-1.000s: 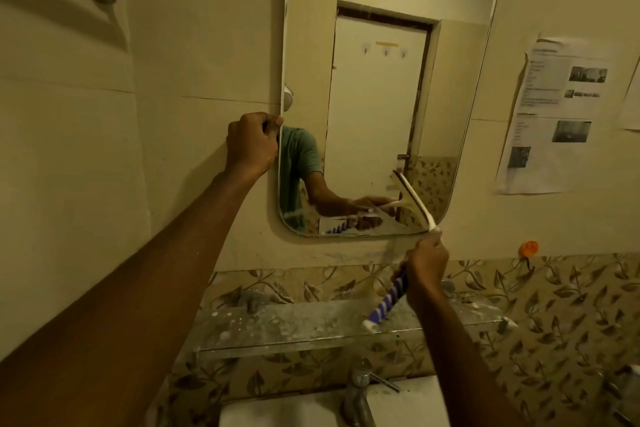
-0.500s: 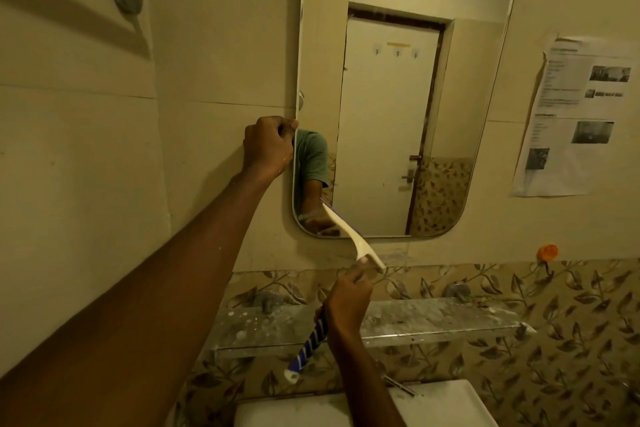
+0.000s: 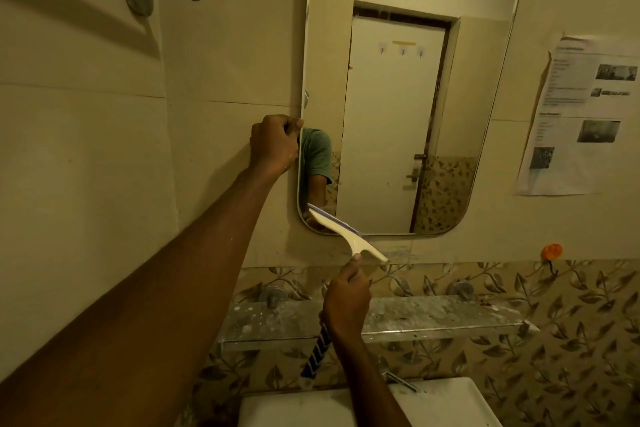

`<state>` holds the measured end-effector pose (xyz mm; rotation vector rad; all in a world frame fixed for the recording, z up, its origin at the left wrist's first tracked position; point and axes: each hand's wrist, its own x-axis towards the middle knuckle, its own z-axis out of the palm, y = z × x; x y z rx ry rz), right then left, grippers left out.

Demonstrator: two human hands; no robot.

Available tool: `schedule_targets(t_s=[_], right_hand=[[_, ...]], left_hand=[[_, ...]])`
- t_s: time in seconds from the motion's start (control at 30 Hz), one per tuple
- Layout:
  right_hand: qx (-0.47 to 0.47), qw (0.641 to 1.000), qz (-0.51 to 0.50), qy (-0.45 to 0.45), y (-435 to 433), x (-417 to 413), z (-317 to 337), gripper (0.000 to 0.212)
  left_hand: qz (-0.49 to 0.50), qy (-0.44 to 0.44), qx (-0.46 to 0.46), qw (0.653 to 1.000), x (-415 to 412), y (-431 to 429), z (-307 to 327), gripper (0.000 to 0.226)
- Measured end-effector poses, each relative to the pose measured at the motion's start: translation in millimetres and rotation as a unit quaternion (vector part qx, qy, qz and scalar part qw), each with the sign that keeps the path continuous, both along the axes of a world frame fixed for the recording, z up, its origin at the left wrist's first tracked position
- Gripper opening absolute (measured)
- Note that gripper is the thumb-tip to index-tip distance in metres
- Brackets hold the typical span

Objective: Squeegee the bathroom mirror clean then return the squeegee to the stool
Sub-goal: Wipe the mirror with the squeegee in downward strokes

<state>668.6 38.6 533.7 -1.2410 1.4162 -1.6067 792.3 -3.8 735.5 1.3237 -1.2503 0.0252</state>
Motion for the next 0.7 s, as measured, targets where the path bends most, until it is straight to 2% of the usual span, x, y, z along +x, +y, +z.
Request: schedule_targets(t_s=[0.17,0.27,0.43,0.7], right_hand=[[-0.036,0.995,-0.001,0.097,4.3,-15.1,-0.7,0.056],[-0.051,0.986,0.003,0.159,6.0,-27.2,-1.5,0.047],[-0.076,0.945,0.022,0.318,1.2,-55.6,-9.5,0.051],[-0.127,0.941,0.017,0.314,2.6,-61.9,19.5,0.047]], left_hand=[[-0.002,0.008,-0.004,1.000,2.2,-0.8,-0.8,0.029],[-0.005,0.008,-0.005,1.000,0.3,2.4,0.1,0.029],[-0.018,0.028,-0.004,0.999,-1.5,4.7,0.4,0.027],[-0.035,0.039,-0.006,0.999,-1.1,4.3,0.8,0.028]])
